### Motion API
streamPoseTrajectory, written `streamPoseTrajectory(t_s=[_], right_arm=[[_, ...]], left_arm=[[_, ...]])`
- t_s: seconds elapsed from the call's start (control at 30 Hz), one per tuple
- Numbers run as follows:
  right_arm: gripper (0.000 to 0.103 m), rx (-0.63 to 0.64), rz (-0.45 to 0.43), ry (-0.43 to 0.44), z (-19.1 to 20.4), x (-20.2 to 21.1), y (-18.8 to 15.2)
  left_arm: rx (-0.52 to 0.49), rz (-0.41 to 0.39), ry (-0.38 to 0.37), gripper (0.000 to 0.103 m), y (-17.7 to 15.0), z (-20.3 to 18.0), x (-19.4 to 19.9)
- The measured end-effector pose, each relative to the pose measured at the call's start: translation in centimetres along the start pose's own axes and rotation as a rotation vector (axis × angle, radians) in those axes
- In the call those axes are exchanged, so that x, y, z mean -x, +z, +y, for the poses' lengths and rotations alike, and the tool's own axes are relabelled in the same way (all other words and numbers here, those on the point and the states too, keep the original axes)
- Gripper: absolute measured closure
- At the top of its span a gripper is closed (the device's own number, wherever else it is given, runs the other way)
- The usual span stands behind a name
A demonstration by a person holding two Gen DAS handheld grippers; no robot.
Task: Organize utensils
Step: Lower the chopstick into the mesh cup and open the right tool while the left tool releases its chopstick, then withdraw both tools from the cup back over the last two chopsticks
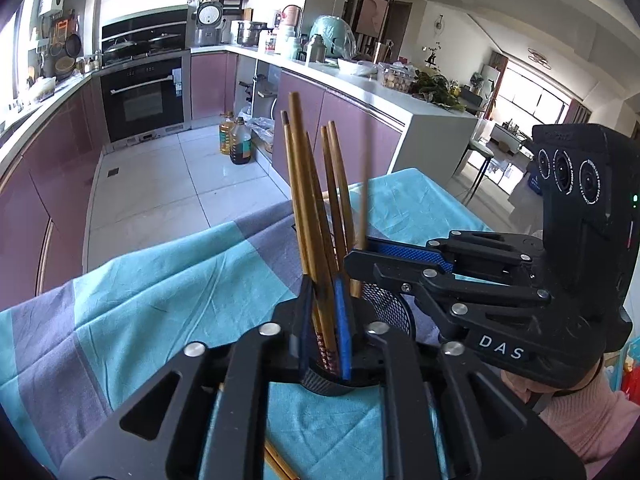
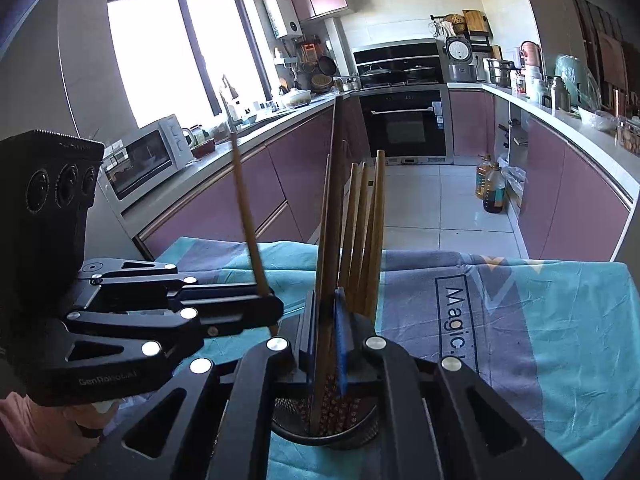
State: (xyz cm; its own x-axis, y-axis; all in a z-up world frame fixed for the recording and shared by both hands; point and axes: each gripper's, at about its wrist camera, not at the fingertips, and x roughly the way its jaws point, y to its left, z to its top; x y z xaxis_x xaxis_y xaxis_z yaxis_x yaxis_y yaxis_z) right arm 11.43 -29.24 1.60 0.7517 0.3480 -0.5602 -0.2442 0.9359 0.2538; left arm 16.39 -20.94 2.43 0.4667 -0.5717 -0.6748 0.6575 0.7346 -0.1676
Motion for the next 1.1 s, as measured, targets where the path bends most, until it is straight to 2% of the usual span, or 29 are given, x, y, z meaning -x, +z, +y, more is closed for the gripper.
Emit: streamPoseTrajectory(t_s=[0.27,0.4,0.47,0.5,0.53,0.6,0.77,0.97,1.1], right_arm=[[0.087,-0.002,-0.017,0.012,0.2,0.6,-0.6],[0.077,0.016,-0.037,0.029,1.0,1.5,-1.3],[0.072,0.030,-0.047,0.048,1.7,2.2,-1.7],[0.069,0.038,-0.050,0.057,2.0,2.5,-2.0],[0.068,0.046,-0.052,0.069,2.4,2.8,-2.3],[0.063,0.066,-0.048,0.089,3.3,3.3,-3.1],[0.060,0.092,-0.017,0.142,4.9,3.5,-5.1],[0.060,0.081,0.083,0.178,6.4,0.9,-7.8],[0.060,0.072,0.140,0.172,7.1,-0.8,-9.4]], left_arm=[[0.015,-0.019,0.017,0.076,-1.2,0.5,1.2],[0.021,-0.065,0.045,0.069,-2.0,1.0,2.6],[0.025,-0.099,0.072,0.062,-2.8,1.3,3.9],[0.030,-0.117,0.082,0.053,-3.3,1.5,4.6],[0.034,-0.127,0.089,0.051,-3.7,1.7,5.0],[0.042,-0.142,0.127,0.050,-4.7,2.4,5.9],[0.084,-0.132,0.189,0.048,-7.6,4.1,7.3],[0.147,-0.083,0.235,0.048,-11.5,6.4,7.4],[0.191,-0.030,0.233,0.048,-13.7,7.2,6.6]])
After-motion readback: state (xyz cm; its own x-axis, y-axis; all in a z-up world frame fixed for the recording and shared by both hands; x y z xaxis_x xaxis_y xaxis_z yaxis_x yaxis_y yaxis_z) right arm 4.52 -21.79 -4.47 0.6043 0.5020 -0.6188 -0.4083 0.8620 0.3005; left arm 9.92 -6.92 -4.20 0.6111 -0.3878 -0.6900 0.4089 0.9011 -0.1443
